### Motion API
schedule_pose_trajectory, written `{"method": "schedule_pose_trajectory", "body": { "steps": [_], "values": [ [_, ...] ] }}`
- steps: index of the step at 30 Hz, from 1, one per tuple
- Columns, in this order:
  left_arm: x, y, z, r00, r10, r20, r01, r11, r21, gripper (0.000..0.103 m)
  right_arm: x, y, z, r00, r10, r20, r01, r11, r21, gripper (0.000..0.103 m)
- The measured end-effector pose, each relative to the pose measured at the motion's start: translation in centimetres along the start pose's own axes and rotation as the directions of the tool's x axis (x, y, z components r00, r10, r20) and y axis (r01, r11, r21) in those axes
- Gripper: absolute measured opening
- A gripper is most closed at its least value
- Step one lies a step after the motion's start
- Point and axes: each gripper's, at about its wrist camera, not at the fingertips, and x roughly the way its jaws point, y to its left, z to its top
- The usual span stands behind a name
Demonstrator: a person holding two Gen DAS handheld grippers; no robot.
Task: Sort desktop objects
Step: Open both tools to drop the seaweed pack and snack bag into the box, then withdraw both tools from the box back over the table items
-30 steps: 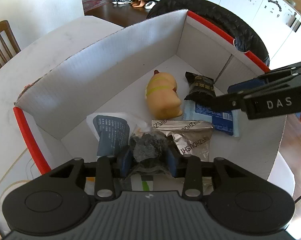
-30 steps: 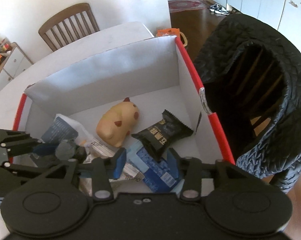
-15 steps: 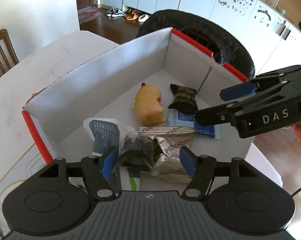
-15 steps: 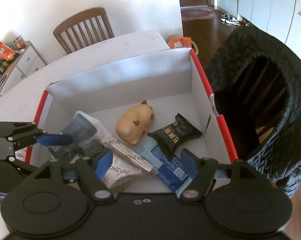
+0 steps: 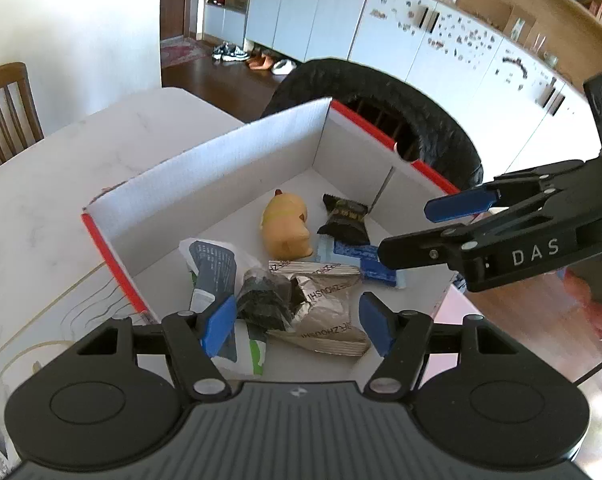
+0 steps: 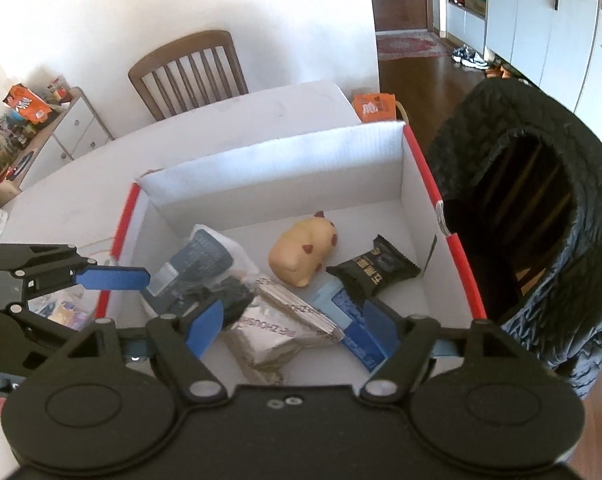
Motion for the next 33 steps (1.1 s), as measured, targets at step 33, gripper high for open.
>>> {"method": "schedule_pose_trajectory", "body": {
  "steps": [33],
  "values": [
    [-11.6, 7.5, -7.2, 0.992, -0.003, 0.124, 0.012, 0.997, -0.076, 0.075, -2.9, 13.3, -4.1, 0.997, 0.045, 0.055, -0.038, 0.991, -0.129, 0.080]
  ]
}}
